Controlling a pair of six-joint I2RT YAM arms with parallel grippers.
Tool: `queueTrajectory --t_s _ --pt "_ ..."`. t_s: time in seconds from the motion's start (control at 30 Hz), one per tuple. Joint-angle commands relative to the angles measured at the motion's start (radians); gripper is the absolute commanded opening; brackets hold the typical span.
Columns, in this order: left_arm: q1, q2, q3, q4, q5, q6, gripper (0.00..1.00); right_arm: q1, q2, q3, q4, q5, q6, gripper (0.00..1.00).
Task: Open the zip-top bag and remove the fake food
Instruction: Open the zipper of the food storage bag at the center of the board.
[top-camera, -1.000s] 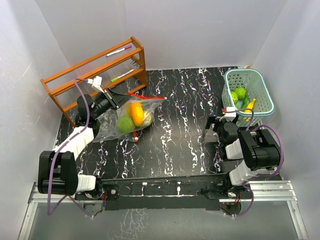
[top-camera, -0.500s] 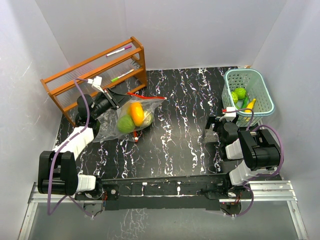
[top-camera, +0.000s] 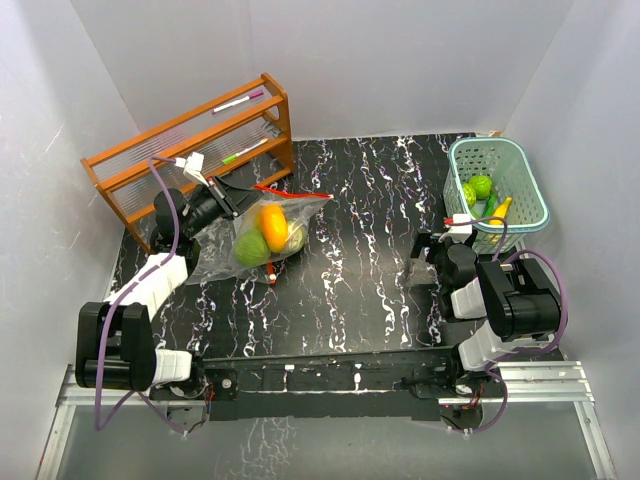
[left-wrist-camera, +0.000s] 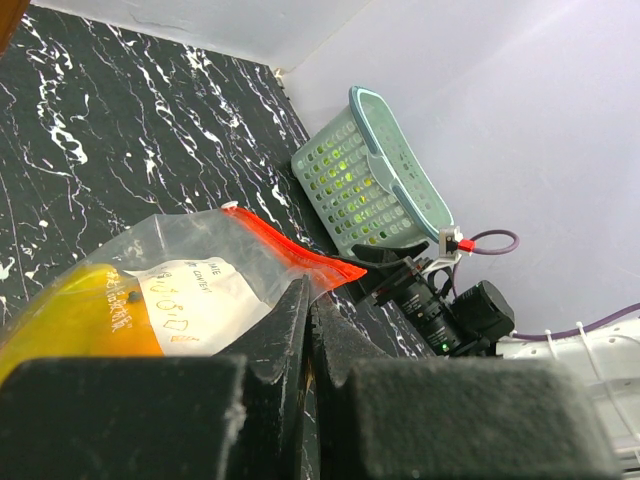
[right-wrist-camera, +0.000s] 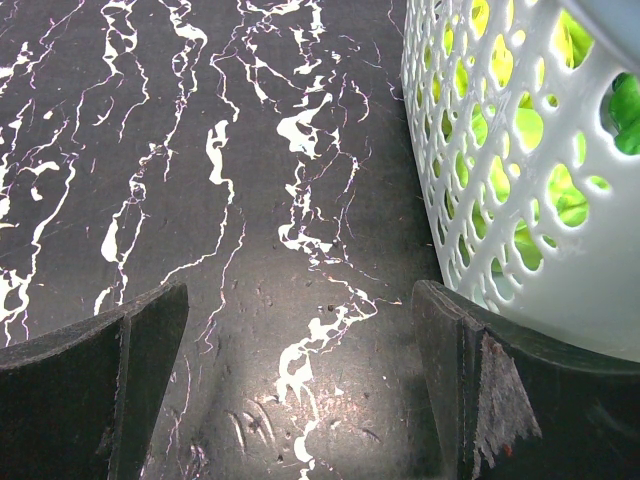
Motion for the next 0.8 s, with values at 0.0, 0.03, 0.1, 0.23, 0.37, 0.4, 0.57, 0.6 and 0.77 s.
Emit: queueTrajectory --t_s 0.0,0.03,0.1,0.23,0.37,0.4,0.57,0.6,0.77 --pt "-0.001 -0.027 -0.005 0.028 0.015 0.001 0.00 -0.003 0.002 0.016 0.072 -0.005 -0.005 0.99" --pt "-0.001 -0.024 -0.004 0.032 0.015 0.000 0.00 -0.002 0.001 0.016 0.072 -0.005 -0.005 0.99" --pt "-0.001 -0.018 -0.005 0.040 0.016 -0.005 0.00 -0.002 0.001 0.016 0.072 -0.006 -0.005 0.99" --pt "-0.001 -0.005 -0.012 0.054 0.016 -0.014 0.00 -0.002 0.001 0.016 0.072 -0.006 -0.005 0.99" --pt "-0.001 0.003 -0.001 0.036 0.018 -0.008 0.00 -0.003 0.001 0.016 0.072 -0.006 -0.006 0.99" --pt "-0.001 0.003 0.000 0.033 0.016 -0.003 0.00 -0.003 0.000 0.016 0.072 -0.007 -0.005 0.99" --pt "-0.001 0.003 -0.005 0.034 0.014 -0.004 0.00 -0.003 0.001 0.016 0.072 -0.006 -0.005 0.99" --pt "-0.001 0.004 -0.005 0.034 0.013 -0.004 0.00 -0.003 0.001 0.016 0.072 -0.005 -0.006 0.99" --pt "-0.001 0.011 -0.001 0.033 0.014 -0.004 0.00 -0.003 0.000 0.016 0.072 -0.006 -0.005 0.99"
